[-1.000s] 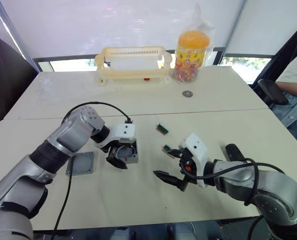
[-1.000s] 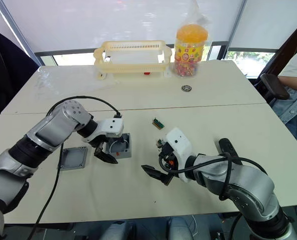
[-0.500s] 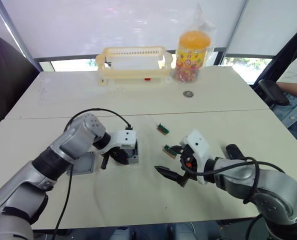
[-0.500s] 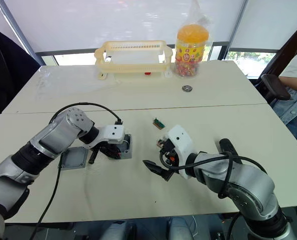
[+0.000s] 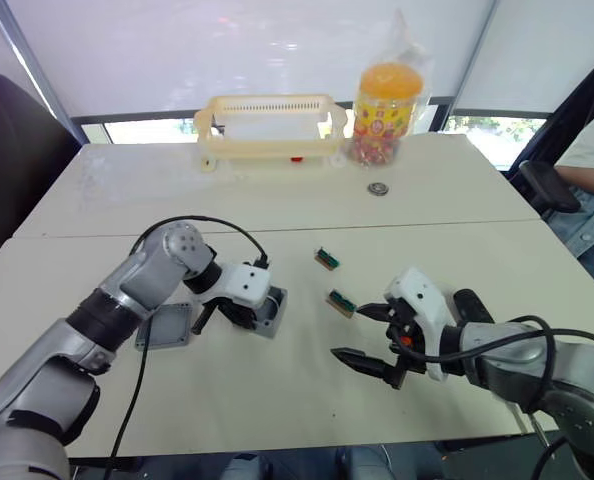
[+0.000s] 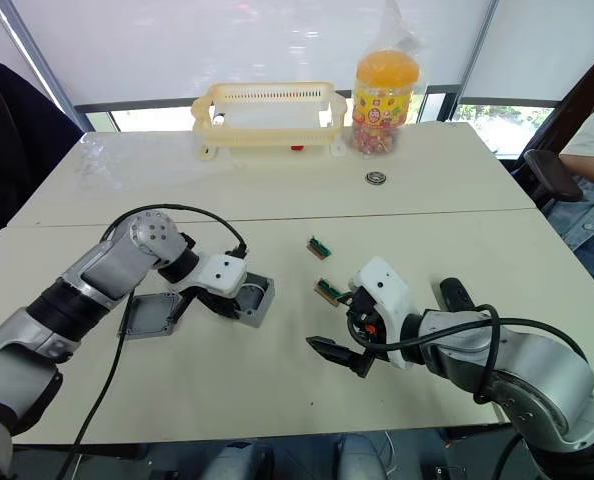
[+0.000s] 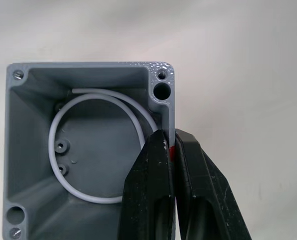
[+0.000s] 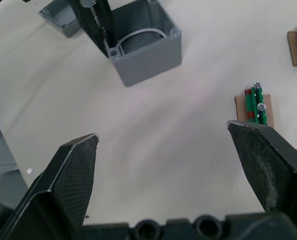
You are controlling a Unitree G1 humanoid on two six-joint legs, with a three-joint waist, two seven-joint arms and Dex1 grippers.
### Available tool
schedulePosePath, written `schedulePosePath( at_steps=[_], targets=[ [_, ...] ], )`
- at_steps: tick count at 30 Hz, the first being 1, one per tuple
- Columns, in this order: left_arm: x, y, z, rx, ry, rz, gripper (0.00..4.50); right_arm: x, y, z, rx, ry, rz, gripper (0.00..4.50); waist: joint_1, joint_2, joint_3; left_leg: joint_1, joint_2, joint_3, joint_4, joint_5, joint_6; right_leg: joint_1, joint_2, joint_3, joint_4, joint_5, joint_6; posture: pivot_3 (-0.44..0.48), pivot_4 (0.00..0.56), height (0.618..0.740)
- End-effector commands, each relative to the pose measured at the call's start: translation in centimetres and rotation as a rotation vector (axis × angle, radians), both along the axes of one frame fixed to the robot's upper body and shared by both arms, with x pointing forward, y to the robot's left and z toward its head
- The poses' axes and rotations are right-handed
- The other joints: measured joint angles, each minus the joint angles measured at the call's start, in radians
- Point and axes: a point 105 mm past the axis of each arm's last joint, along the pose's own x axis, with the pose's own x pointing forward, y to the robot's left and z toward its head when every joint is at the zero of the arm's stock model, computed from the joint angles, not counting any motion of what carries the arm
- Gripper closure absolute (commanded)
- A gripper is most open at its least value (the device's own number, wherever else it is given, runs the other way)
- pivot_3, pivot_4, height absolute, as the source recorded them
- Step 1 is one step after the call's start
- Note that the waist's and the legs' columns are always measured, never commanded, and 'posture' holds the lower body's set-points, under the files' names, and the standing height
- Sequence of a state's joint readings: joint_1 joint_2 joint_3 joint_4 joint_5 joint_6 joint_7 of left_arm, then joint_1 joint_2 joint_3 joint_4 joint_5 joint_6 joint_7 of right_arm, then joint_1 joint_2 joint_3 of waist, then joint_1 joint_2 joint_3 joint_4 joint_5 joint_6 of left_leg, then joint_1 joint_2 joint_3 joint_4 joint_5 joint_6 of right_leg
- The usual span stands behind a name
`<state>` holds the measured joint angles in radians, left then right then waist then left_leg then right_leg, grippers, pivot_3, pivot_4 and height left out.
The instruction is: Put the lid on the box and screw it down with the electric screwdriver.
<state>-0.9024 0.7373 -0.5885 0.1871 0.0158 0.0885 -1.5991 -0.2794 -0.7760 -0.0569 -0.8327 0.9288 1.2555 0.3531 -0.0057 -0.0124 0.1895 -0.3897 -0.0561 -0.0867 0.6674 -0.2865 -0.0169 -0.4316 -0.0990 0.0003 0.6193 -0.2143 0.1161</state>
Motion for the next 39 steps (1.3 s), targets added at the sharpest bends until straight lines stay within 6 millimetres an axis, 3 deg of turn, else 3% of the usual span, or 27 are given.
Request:
schedulePosePath(
  at_steps=[1,11,23,26,29,34,37,39],
  targets=[
    [-0.2,-1.1,0.5,-0.007,-0.037,-0.124,4.44,-0.7,0.4,1.0,0.008,-0.051,0.039,0.0,-0.001,0.0,0.0,0.0,0.0,0.0,0.0,0.0,0.0,0.0,0.0,0.0,0.0,0.0,0.0,0.0,0.15,0.74],
    [0.0,-1.6,-0.2,0.018,-0.065,-0.264,4.44,-1.8,0.5,0.3,0.012,-0.01,0.034,0.0,-0.002,0.0,0.0,0.0,0.0,0.0,0.0,0.0,0.0,0.0,0.0,0.0,0.0,0.0,0.0,0.0,0.15,0.74],
    [0.6,-1.5,-0.2,0.041,-0.056,-0.274,4.44,-1.7,0.6,0.3,0.018,-0.015,0.018,0.0,-0.002,0.0,0.0,0.0,0.0,0.0,0.001,0.0,0.0,0.001,0.0,0.0,0.0,0.0,0.001,0.0,0.15,0.74],
    [0.7,-1.8,0.1,0.021,-0.053,-0.268,3.13,-1.5,0.6,0.2,0.016,-0.014,0.017,0.0,-0.004,0.0,0.0,0.0,0.0,0.0,0.001,0.0,0.0,0.001,0.0,0.0,0.0,0.0,0.001,0.0,0.15,0.74],
    [0.8,-2.5,1.7,-0.037,-0.052,-0.226,1.86,-1.5,0.5,0.1,0.016,-0.011,0.018,0.0,-0.004,0.0,0.0,0.0,0.0,0.0,0.001,0.0,0.0,0.001,0.0,0.0,0.0,0.0,0.001,0.0,0.15,0.74],
    [1.2,-1.8,6.9,-0.145,-0.097,-0.07,1.86,-1.5,0.7,0.7,0.066,-0.018,0.046,0.0,-0.007,0.0,0.0,0.0,0.0,0.0,0.001,0.0,0.0,0.0,0.0,0.0,0.0,0.0,0.001,0.0,0.15,0.74],
    [2.3,-0.3,11.1,-0.321,-0.103,0.18,1.86,-1.3,1.2,2.1,0.129,-0.045,0.102,0.0,-0.011,0.0,0.0,0.0,0.0,0.0,0.001,0.0,0.001,0.0,0.001,0.0,0.001,0.0,0.001,0.0,0.15,0.74],
    [3.6,1.7,12.6,-0.414,-0.14,0.388,1.86,-1.2,1.6,2.9,0.151,-0.061,0.151,0.0,-0.016,0.0,0.0,0.001,0.0,0.0,0.001,0.0,0.001,0.0,0.001,0.0,0.002,0.0,0.001,0.0,0.15,0.74]
  ],
)
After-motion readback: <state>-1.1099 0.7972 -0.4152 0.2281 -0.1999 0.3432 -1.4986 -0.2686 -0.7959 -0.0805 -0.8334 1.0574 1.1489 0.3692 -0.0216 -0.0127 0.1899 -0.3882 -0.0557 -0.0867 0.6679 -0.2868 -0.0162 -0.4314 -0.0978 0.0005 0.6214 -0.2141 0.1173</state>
